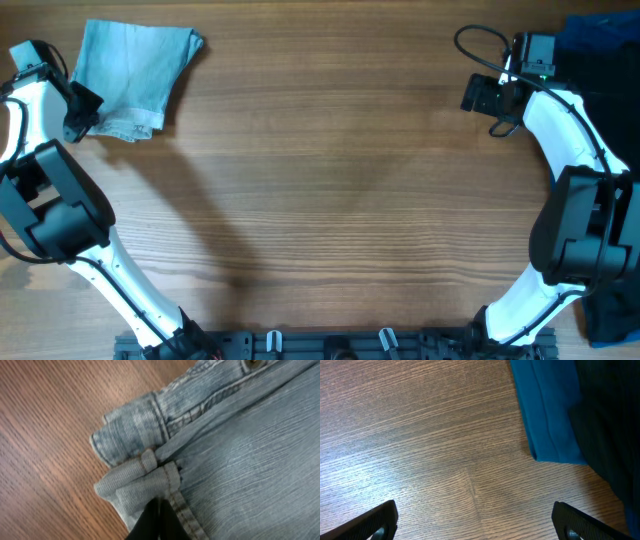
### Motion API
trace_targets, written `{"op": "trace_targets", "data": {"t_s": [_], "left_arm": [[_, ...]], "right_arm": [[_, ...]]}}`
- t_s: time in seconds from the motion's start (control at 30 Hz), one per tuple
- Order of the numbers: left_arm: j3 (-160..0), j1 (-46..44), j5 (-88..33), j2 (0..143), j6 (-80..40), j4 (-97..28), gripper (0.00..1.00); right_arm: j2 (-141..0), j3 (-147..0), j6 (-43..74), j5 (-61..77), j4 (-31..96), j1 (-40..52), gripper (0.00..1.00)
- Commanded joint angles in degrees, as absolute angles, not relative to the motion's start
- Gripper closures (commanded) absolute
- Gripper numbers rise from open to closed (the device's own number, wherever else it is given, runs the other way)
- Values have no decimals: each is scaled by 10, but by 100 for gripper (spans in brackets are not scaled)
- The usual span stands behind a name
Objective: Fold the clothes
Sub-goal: 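Release and press the bundle flat with the left gripper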
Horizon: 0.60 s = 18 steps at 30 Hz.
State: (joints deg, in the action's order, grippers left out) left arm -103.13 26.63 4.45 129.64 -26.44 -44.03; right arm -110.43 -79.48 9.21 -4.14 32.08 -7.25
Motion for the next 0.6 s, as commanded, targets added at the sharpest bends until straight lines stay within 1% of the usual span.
{"op": "trace_targets", "data": {"t_s": [0.0,0.3,0.43,0.57], "left_arm": [[-1030,254,32,1310,-279,-449,96],[-1030,203,33,1309,-279,-455,96],[-1030,196,33,1301,-281,-446,96],[-1030,196,27,1260,-281,-439,96]], "right_arm": [[-1112,-790,93,-45,319,-75,0],[-1112,-790,94,-45,319,-75,0],[-1112,-790,94,-45,319,-75,0],[-1112,-790,94,-45,319,-75,0]]}}
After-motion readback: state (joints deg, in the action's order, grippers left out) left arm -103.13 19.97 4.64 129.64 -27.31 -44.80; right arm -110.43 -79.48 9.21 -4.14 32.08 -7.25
